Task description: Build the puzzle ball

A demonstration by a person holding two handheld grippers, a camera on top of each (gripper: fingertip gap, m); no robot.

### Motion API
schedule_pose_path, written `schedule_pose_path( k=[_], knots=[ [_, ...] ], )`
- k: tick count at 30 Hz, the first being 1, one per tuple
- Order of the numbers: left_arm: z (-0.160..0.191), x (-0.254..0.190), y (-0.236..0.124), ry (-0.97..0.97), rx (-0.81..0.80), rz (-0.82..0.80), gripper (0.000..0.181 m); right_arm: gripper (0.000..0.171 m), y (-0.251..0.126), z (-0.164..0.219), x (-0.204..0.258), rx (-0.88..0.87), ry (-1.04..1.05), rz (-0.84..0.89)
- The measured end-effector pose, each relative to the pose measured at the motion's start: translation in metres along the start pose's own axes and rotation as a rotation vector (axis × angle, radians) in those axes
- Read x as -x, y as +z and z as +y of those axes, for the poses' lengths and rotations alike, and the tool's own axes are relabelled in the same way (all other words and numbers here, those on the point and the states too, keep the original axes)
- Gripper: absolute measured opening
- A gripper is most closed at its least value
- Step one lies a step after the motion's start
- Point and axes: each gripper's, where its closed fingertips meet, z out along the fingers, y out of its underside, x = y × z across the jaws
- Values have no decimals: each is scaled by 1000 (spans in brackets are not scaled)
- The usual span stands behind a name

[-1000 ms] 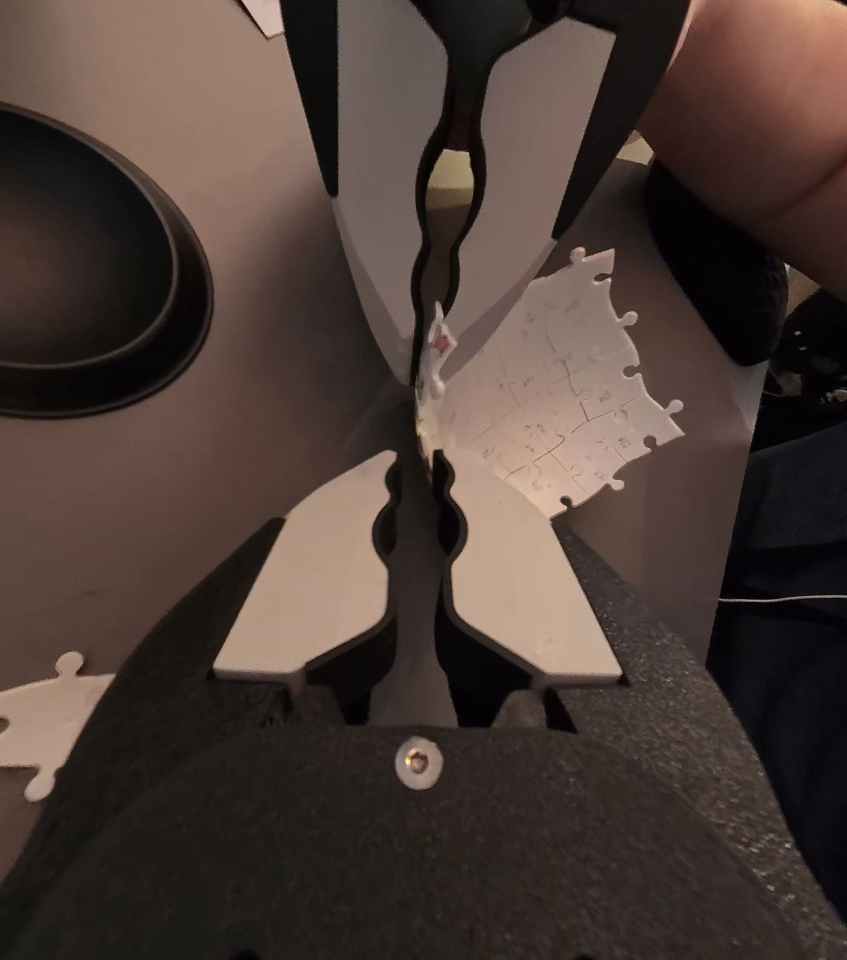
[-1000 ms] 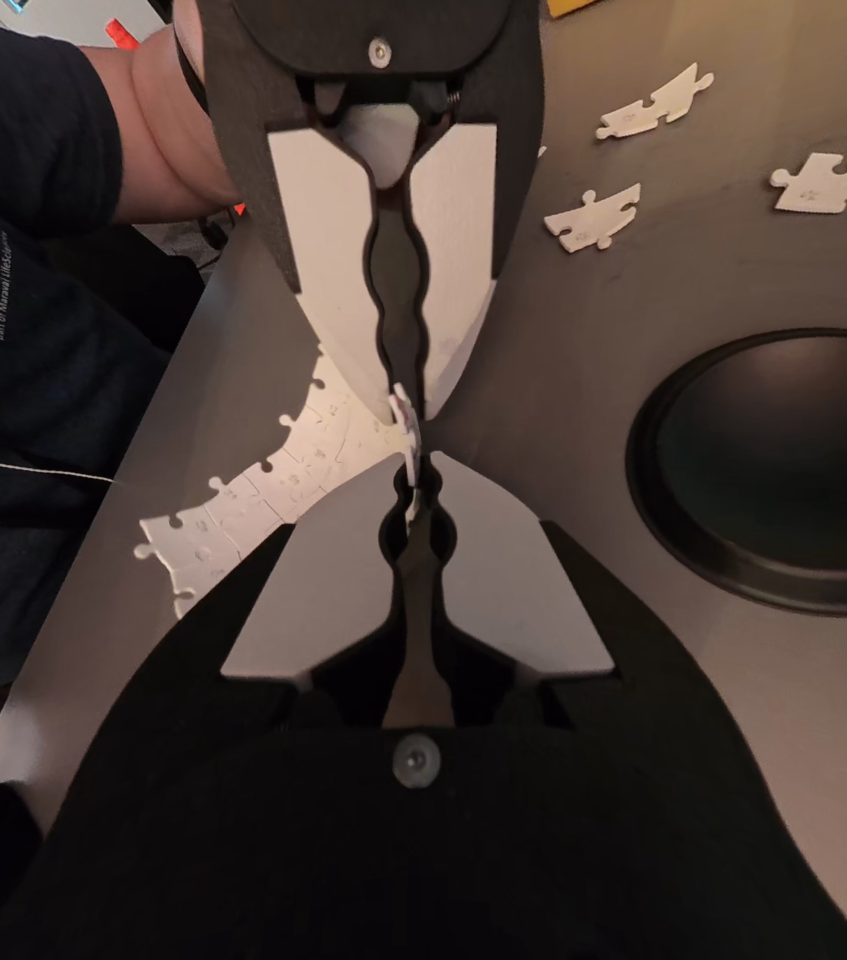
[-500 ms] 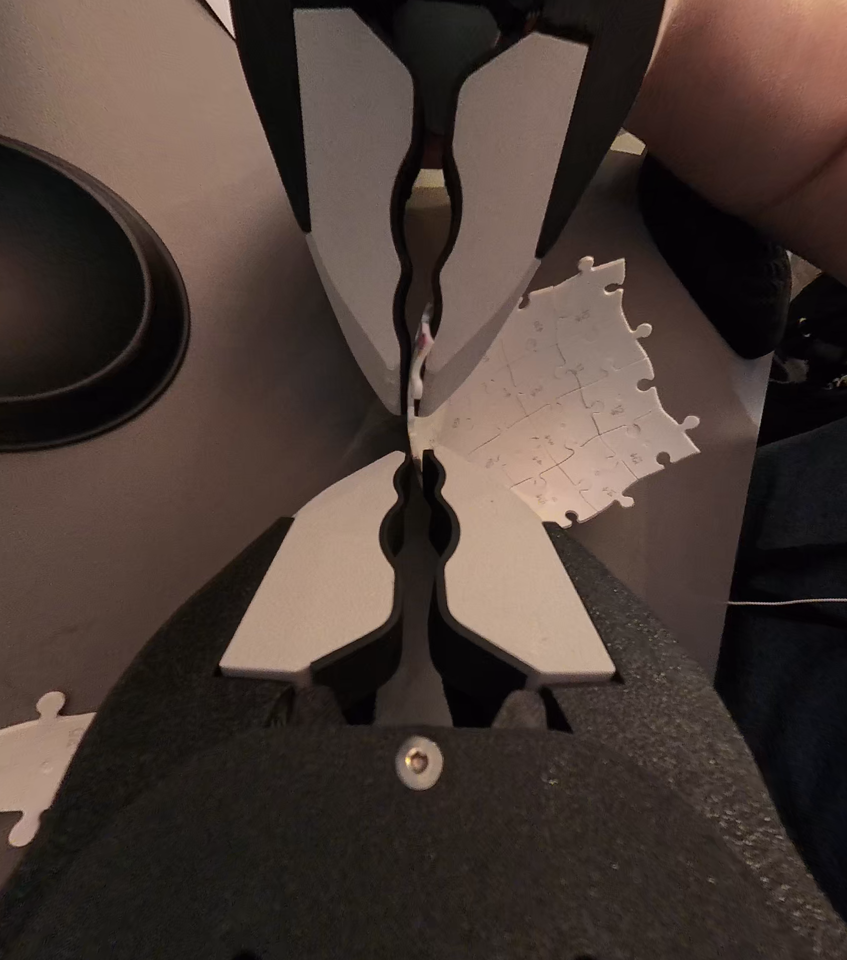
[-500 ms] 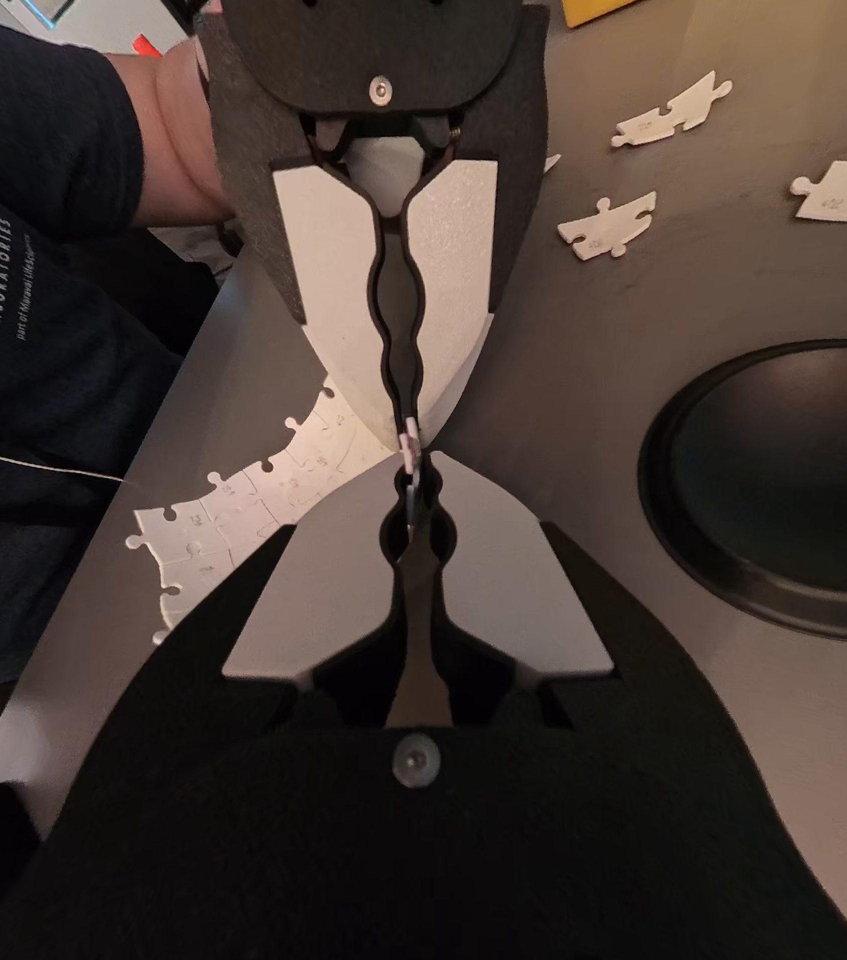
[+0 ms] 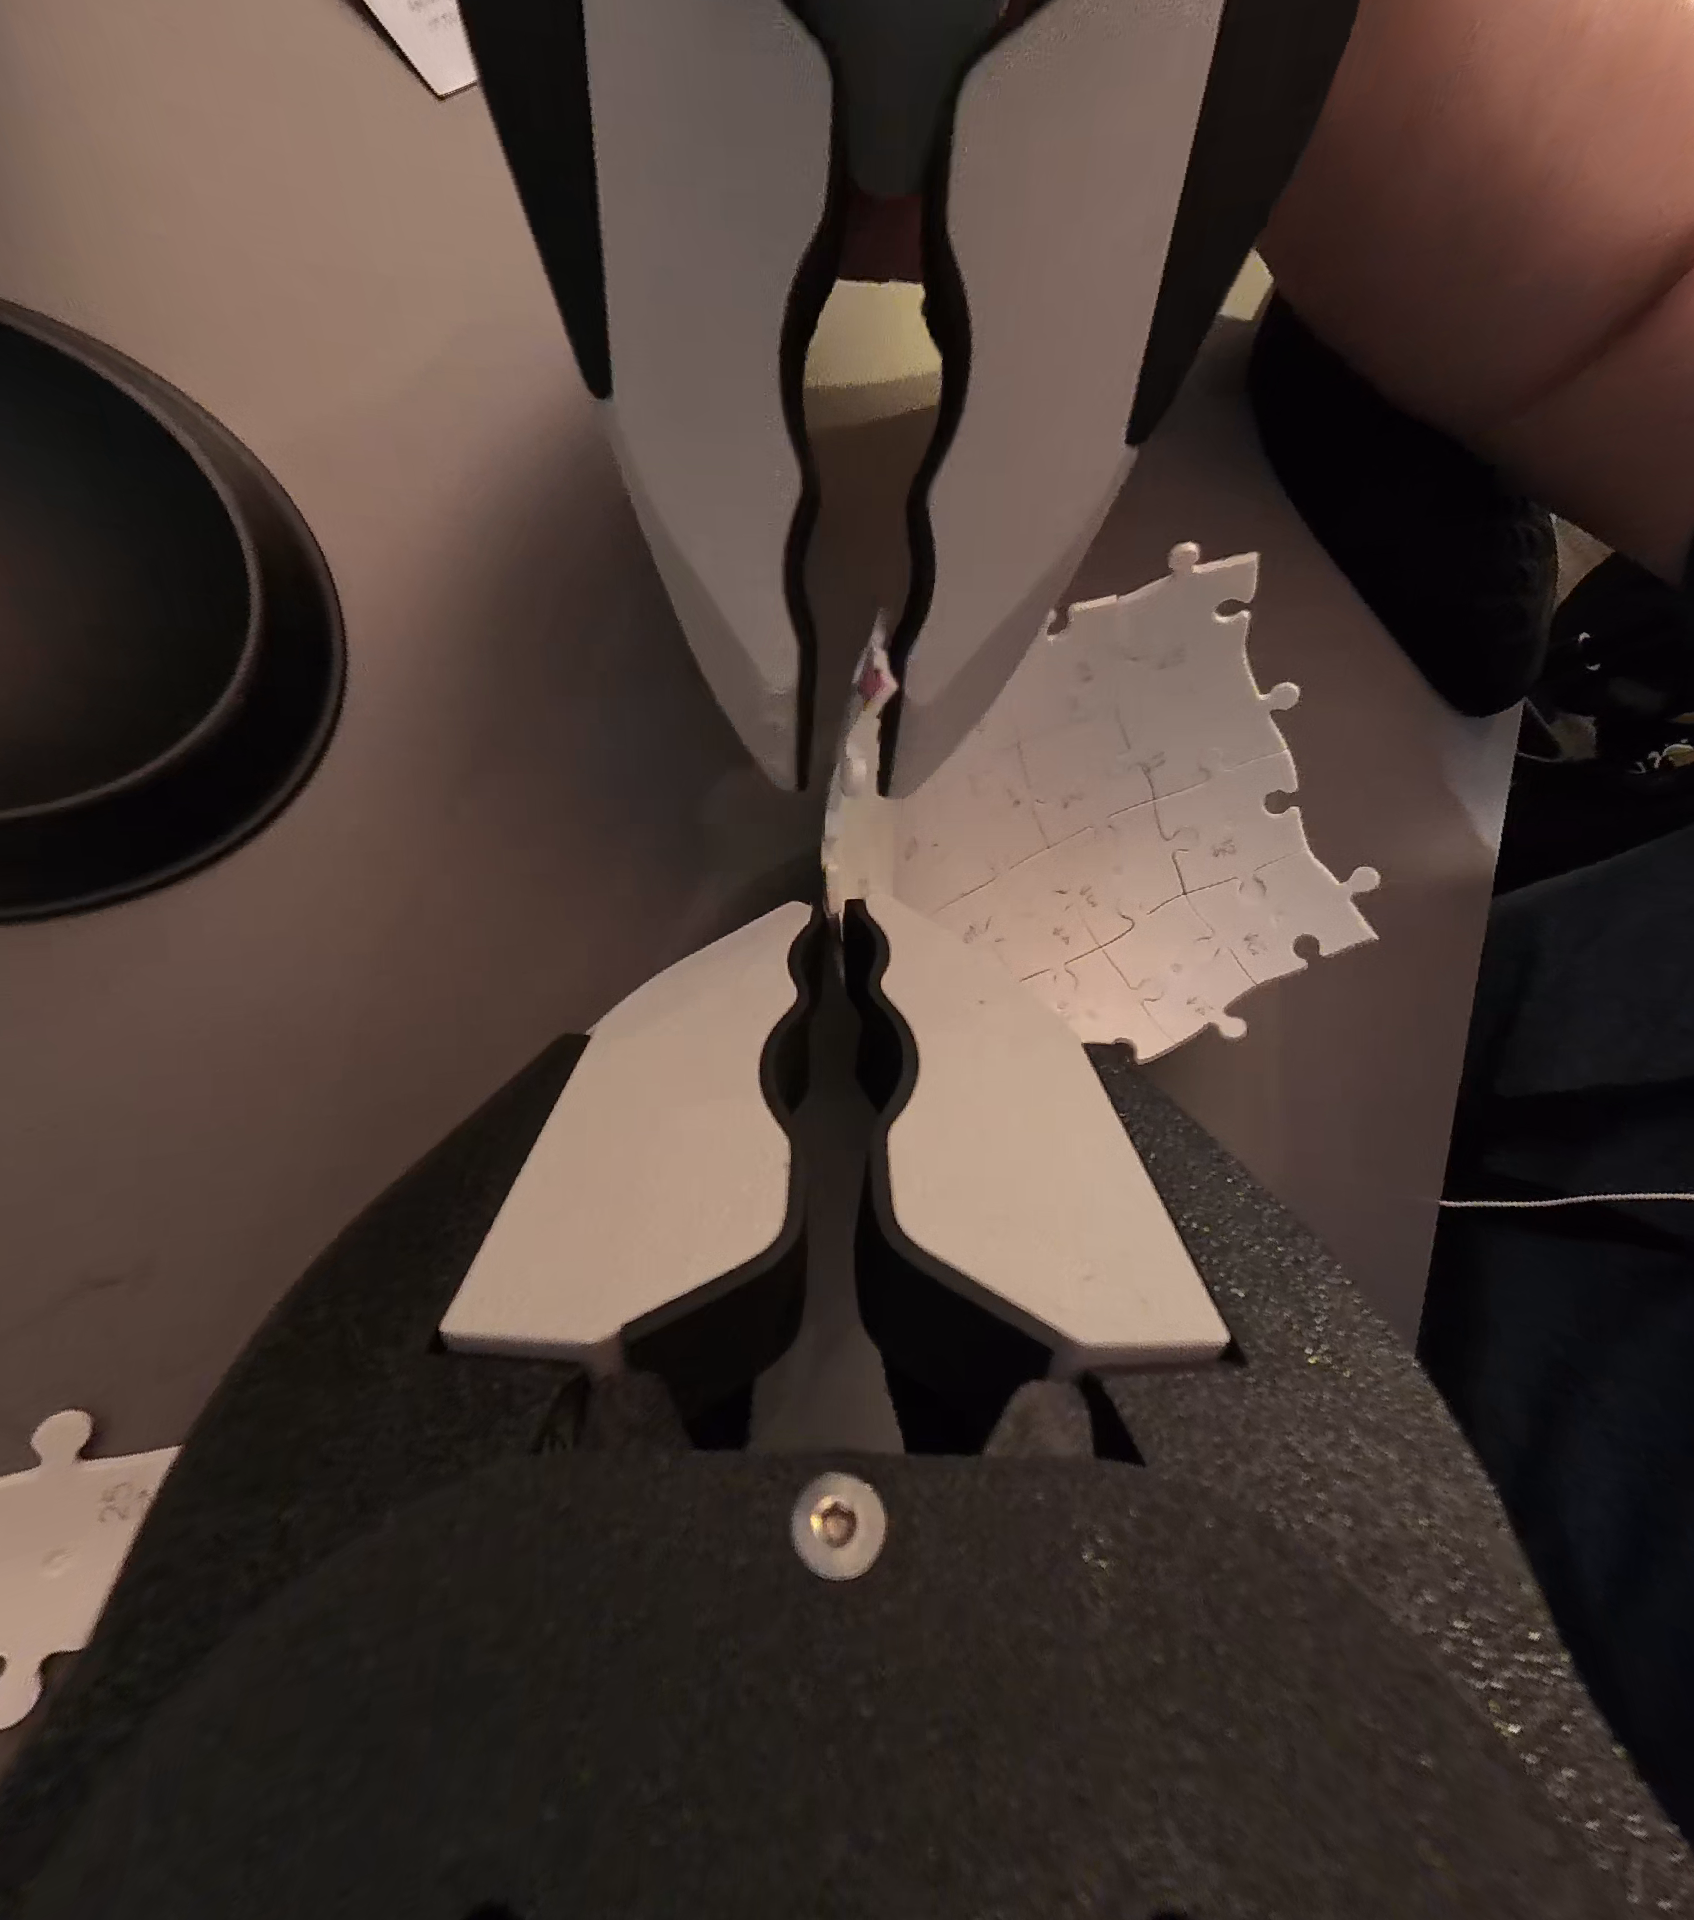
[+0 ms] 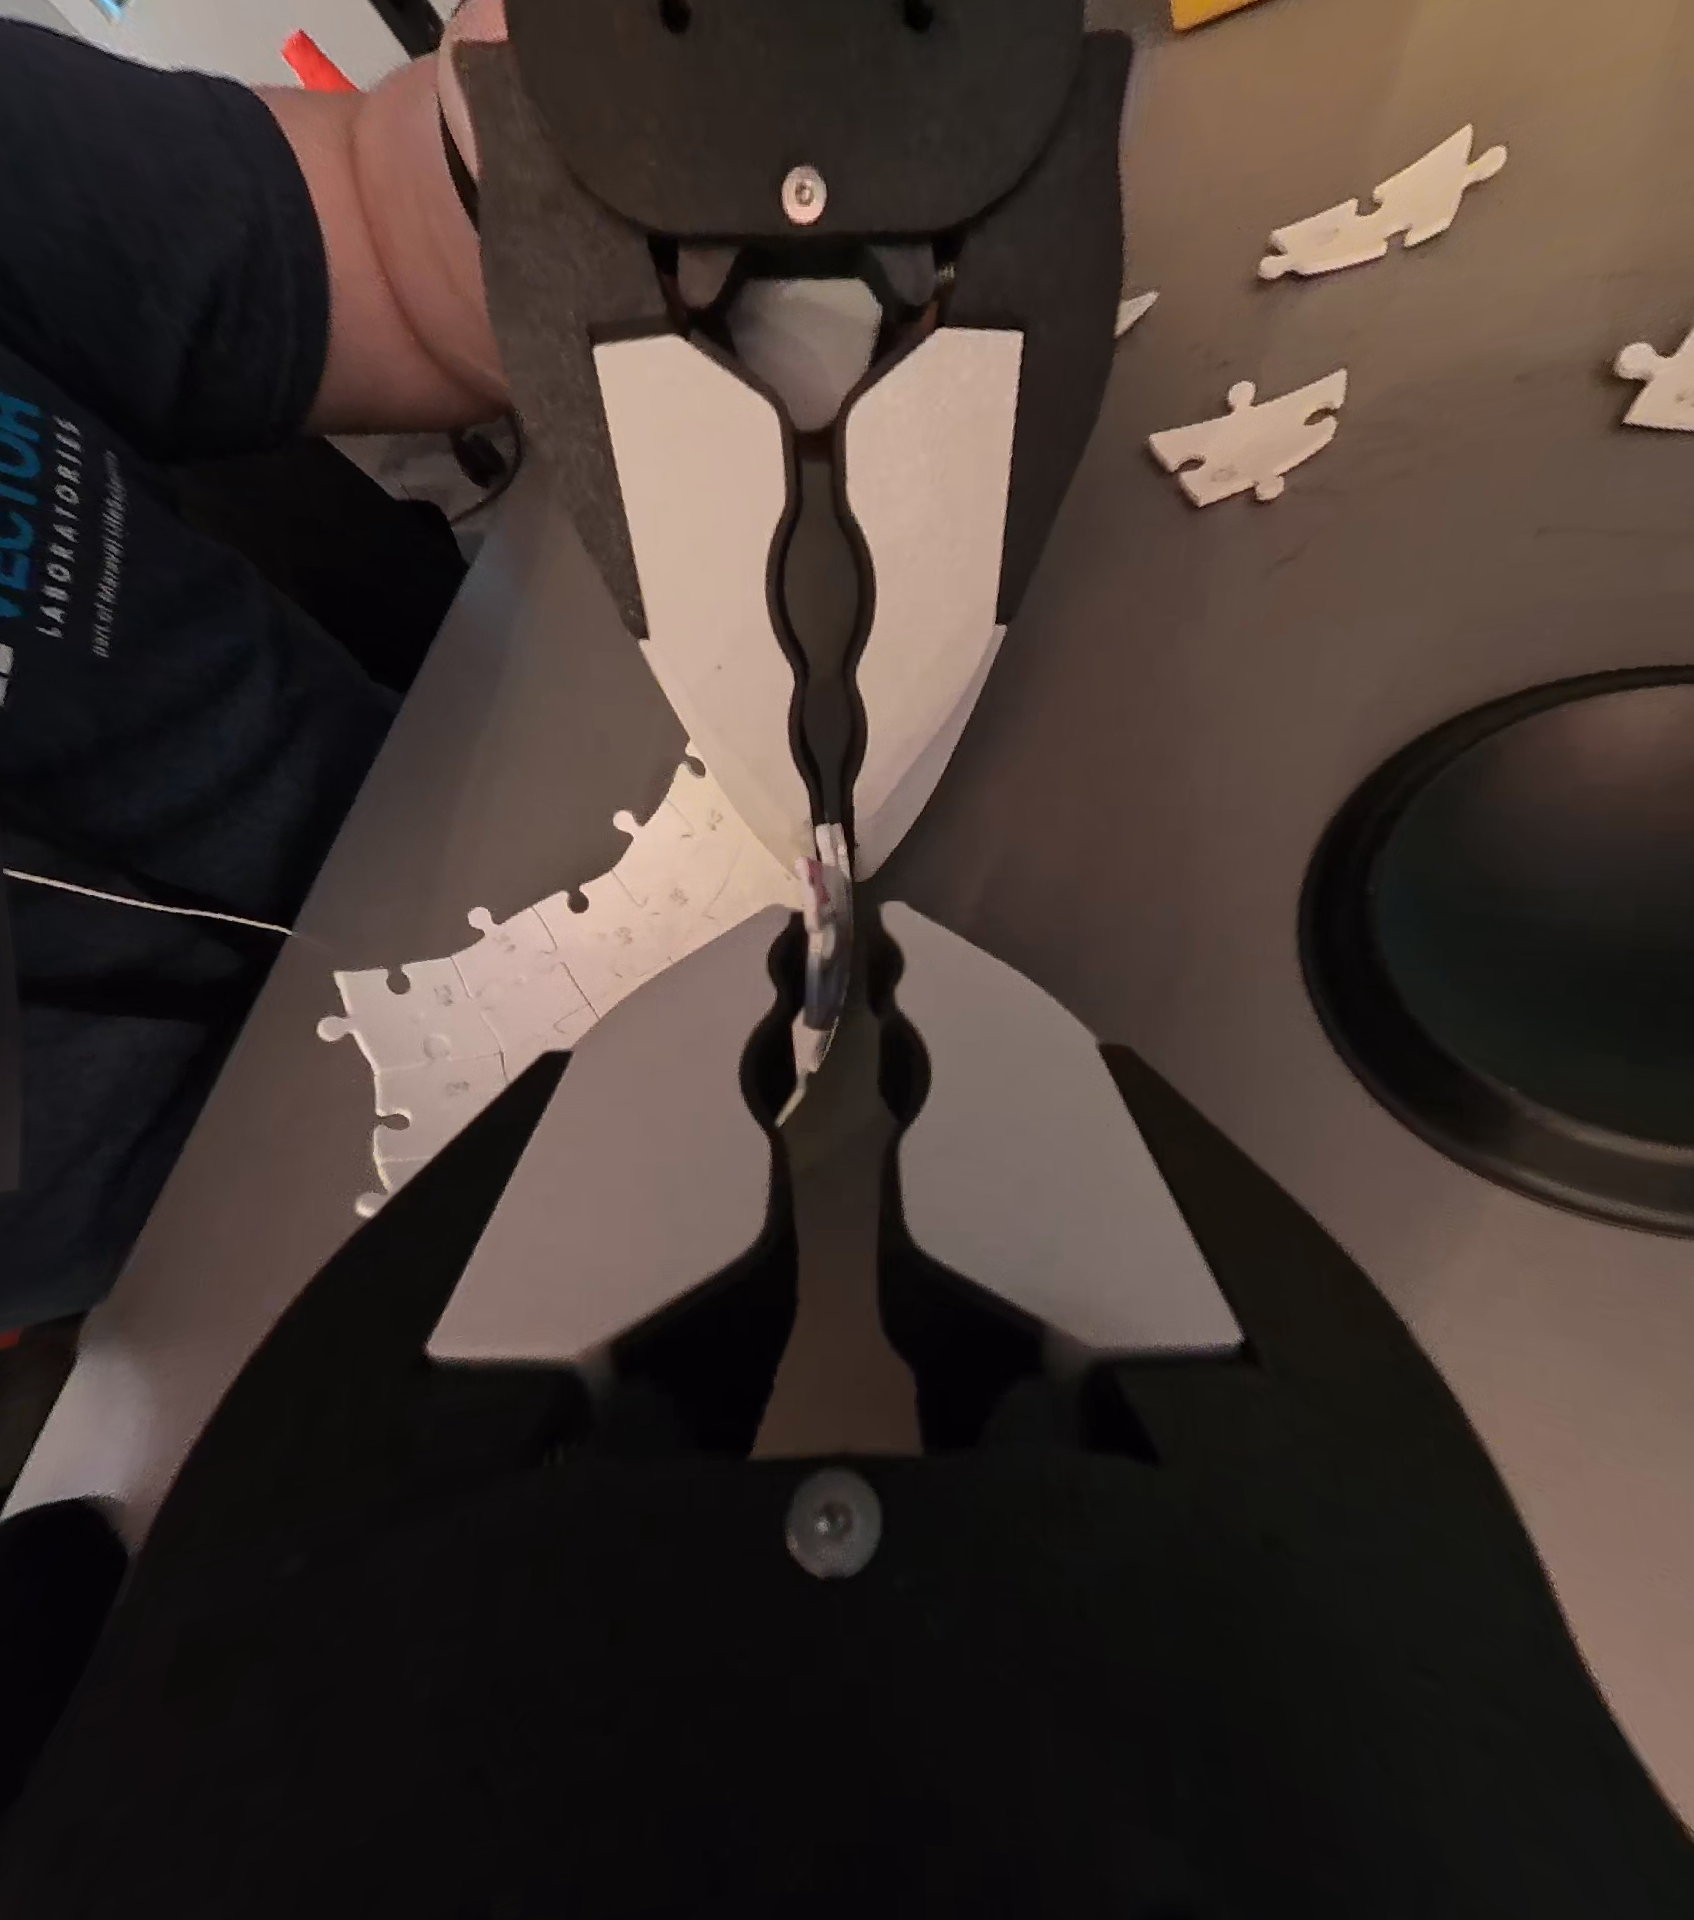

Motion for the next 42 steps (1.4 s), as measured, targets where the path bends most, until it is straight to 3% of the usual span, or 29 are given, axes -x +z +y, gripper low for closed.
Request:
schedule_pose_path(
  k=[22, 23, 25, 31, 36, 39, 42],
  knots=[
    [1, -1, 0, -16, 0, 7, 4, 4, 4, 12, -3, 94, 31, 33],
    [0, -1, 0, -19, -7, 14, 4, 4, 3, 12, -2, 90, 15, 27],
    [1, 0, -1, -15, -4, 5, 3, 22, 0, 13, -4, 99, 5, 52],
    [1, 0, -1, -14, -4, 0, 3, 5, 0, 15, -1, 86, 48, -2],
    [0, 0, -1, -26, -12, 15, 4, 4, 1, 17, -3, 105, 51, 21],
    [-10, 3, -2, -63, -63, 17, 20, 4, 2, 18, -2, 118, 62, 17],
    [-15, 3, -1, -43, -74, 9, 15, 4, 2, 18, -2, 123, 71, 29]
  ],
)
